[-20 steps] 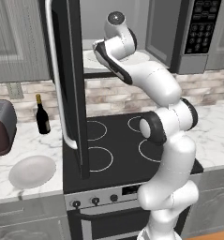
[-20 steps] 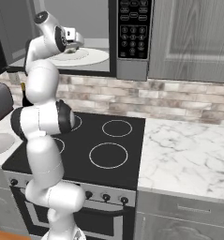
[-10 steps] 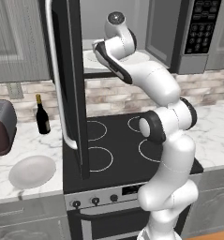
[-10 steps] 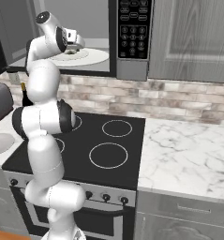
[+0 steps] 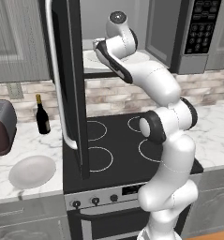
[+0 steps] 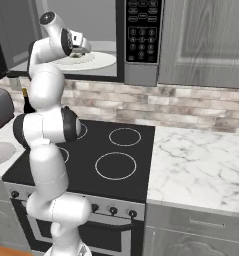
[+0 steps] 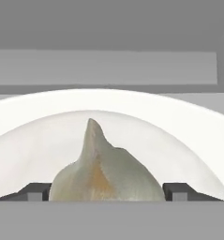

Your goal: Pick the garlic from the counter and place it in the microwave.

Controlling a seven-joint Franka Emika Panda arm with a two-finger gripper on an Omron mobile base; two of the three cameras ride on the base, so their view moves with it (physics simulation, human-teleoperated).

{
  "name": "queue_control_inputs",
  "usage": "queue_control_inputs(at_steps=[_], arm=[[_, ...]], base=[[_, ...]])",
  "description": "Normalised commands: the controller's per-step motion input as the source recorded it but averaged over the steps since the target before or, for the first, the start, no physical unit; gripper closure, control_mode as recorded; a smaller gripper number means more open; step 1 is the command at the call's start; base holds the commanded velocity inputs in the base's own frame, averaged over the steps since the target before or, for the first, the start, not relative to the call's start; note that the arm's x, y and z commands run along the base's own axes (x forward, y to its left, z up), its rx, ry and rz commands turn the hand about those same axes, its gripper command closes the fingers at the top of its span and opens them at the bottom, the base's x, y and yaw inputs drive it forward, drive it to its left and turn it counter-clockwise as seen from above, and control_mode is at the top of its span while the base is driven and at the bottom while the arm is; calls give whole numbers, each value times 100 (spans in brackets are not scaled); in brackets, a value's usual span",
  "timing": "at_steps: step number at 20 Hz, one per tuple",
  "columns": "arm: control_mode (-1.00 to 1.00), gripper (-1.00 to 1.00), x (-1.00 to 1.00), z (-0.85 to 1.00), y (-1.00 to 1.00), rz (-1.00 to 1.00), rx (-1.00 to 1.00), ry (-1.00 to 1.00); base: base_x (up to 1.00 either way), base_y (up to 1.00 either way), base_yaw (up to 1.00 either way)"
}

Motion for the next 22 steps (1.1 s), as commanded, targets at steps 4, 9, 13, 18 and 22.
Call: queue_control_inputs(at_steps=[4, 9, 13, 18, 22], arm=[[-100, -100, 0, 0, 0, -5, 0, -2], [-100, -100, -18, 8, -5, -2, 0, -12], [-100, -100, -62, 12, 0, -3, 0, -7], [-100, -100, -97, 6, 0, -4, 2, -1], [-100, -100, -100, -1, -19, -4, 7, -4]], base=[[0, 0, 0], [0, 0, 0], [0, 0, 0], [0, 0, 0], [0, 0, 0]])
